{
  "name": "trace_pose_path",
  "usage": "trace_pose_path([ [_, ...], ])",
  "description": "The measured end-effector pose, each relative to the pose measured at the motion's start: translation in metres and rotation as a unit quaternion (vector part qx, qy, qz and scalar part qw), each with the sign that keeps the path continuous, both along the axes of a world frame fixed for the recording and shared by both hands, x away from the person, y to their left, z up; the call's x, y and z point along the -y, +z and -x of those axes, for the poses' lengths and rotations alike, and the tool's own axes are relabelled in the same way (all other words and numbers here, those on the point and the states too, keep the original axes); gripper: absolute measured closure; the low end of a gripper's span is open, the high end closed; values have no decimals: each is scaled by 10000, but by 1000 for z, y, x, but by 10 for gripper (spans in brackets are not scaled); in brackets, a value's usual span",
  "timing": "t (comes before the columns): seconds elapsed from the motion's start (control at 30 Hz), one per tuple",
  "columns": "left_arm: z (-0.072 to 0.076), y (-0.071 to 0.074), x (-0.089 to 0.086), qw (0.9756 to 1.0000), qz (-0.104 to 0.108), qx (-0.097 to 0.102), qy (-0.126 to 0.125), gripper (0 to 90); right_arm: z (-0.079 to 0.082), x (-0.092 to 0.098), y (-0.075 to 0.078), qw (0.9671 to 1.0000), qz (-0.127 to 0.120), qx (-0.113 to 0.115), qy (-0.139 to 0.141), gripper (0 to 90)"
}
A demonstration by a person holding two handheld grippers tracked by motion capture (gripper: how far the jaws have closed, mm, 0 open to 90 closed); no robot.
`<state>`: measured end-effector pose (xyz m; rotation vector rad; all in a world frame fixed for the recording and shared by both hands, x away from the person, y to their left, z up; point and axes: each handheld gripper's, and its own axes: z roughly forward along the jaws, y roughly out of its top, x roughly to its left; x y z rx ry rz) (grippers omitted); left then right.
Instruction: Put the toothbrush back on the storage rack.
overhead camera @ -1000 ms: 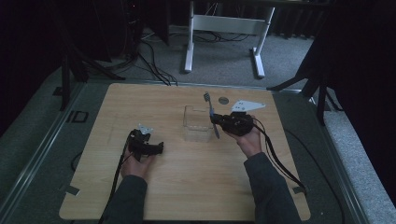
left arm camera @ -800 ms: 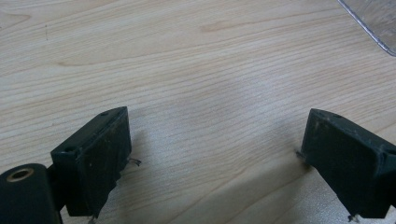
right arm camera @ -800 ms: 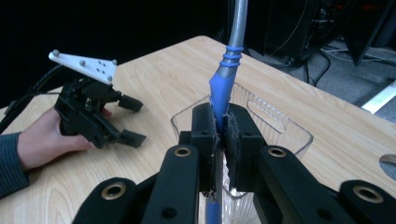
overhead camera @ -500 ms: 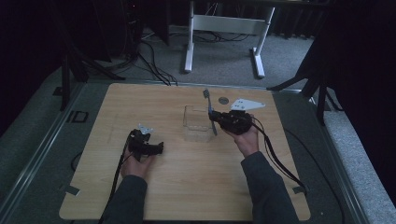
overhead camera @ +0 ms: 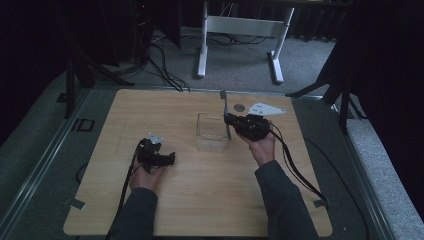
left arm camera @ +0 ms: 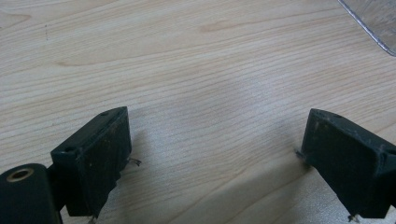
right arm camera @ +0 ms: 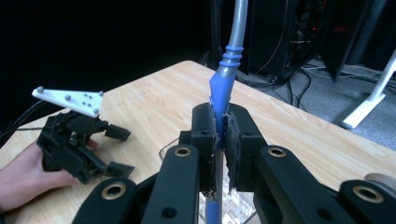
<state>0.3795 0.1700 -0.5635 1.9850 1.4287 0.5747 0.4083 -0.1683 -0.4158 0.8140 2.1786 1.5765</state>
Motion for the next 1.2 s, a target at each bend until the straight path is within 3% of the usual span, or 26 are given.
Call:
trace_pose_path([
  [0.57, 0, 0, 0, 10000, 3, 2, 0, 85, -5, 3, 2, 9990, -313, 71, -308, 828],
  [1.2, 0, 0, 0, 10000, 0, -1, -1, 85, -9, -9, 6, 9984, -296, 270, -405, 828],
])
